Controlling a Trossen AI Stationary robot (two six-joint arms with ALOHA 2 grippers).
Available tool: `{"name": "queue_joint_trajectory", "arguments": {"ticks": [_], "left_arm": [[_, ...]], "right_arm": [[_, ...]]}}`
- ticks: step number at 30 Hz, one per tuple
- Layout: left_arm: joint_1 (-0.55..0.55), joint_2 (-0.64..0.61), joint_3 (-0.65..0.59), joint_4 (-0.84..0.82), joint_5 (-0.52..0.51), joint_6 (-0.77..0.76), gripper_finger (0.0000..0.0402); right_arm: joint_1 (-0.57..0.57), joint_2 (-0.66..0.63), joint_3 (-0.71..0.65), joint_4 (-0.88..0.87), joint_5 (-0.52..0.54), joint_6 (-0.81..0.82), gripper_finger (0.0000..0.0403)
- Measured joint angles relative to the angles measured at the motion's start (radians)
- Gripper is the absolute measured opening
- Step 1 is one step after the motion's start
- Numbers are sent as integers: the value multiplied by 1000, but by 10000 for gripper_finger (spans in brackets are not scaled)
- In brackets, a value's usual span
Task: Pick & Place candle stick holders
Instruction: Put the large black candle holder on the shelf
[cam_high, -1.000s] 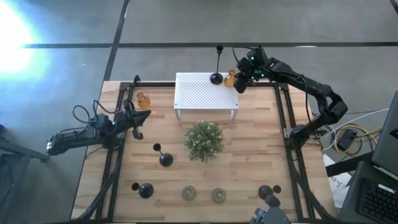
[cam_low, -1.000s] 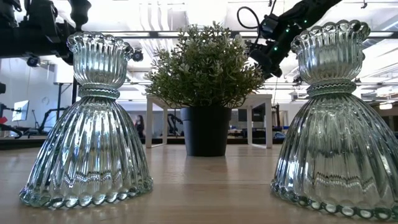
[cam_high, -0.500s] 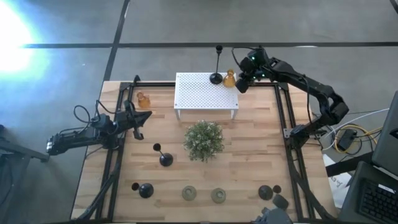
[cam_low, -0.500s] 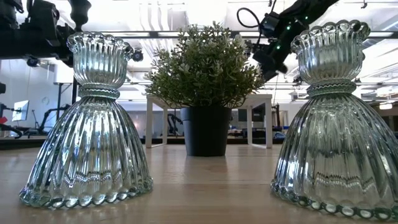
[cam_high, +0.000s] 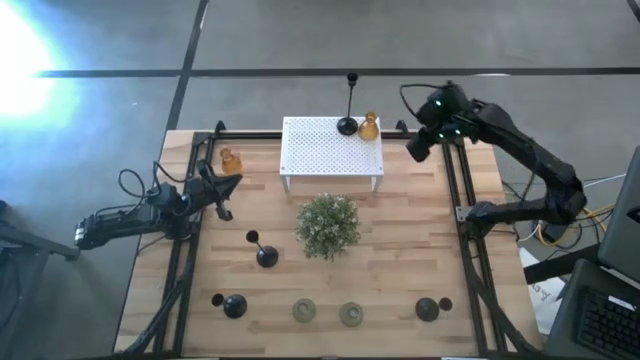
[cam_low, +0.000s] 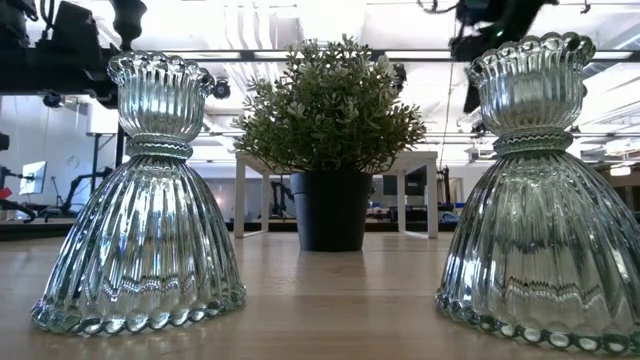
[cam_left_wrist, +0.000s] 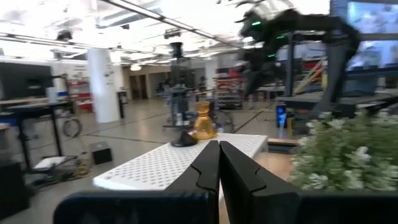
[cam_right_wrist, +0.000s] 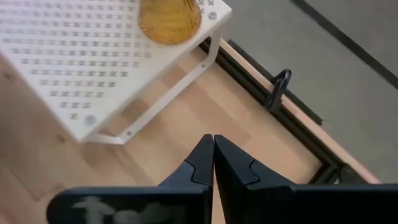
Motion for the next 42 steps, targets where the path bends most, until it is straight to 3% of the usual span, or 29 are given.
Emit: {"name": "queue_joint_trajectory", "arguments": {"ticks": [7,13,21,28,30,35,42], "left_arm": [[0,0,0,0,-24,0,14],[0,0,12,-59,-66,-2,14],[0,0,132,-344,-228,-104,14],[0,0,185,-409,-310,-142,14],[0,0,188,-419,-248,-125,14],[0,23,196,-431,92,-93,14],[0,120,196,-504,226,-261,14]], "right_arm": [[20,-191,-160,64,-13,148,8],[50,-292,-324,179,-145,212,8],[63,-329,-452,253,-147,239,8],[62,-314,-498,265,-147,242,8],[62,-310,-507,276,-147,242,8],[62,-298,-516,293,-147,242,8],[62,-295,-516,316,-147,242,8]]}}
